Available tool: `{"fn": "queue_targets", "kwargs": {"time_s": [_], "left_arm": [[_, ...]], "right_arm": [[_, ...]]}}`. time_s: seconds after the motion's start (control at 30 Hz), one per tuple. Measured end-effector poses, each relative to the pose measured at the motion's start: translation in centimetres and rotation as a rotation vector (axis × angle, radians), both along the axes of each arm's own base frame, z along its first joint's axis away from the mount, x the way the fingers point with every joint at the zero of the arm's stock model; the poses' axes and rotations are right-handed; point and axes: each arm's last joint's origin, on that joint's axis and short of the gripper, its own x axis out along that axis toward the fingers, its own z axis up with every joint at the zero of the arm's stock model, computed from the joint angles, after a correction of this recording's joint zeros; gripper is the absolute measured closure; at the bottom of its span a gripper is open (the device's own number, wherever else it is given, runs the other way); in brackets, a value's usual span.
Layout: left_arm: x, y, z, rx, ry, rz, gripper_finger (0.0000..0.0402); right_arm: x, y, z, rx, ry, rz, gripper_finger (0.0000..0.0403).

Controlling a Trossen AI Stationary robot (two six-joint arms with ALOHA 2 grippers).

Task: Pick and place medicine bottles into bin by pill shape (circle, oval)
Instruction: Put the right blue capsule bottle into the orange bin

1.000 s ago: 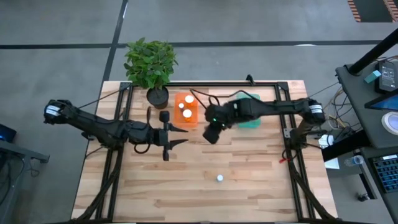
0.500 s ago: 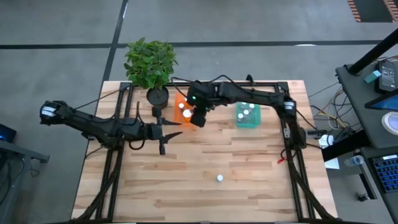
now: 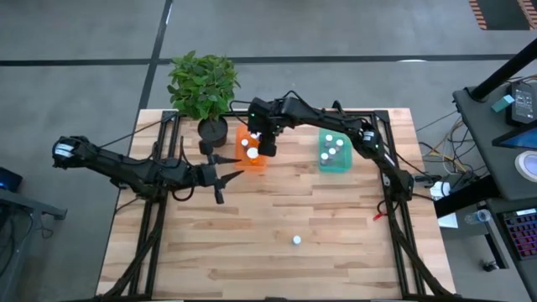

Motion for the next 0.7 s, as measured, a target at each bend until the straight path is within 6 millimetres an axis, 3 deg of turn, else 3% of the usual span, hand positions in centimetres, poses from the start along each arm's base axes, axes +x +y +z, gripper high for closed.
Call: {"fn": "queue_targets", "kwargs": {"time_s": [0.7], "left_arm": [[-0.1,0.1,0.0,0.034,0.009,0.018,0.0269]], "right_arm": [[1.3,-1.4,-4.6,0.040,0.064,-0.036,0.0287]]}}
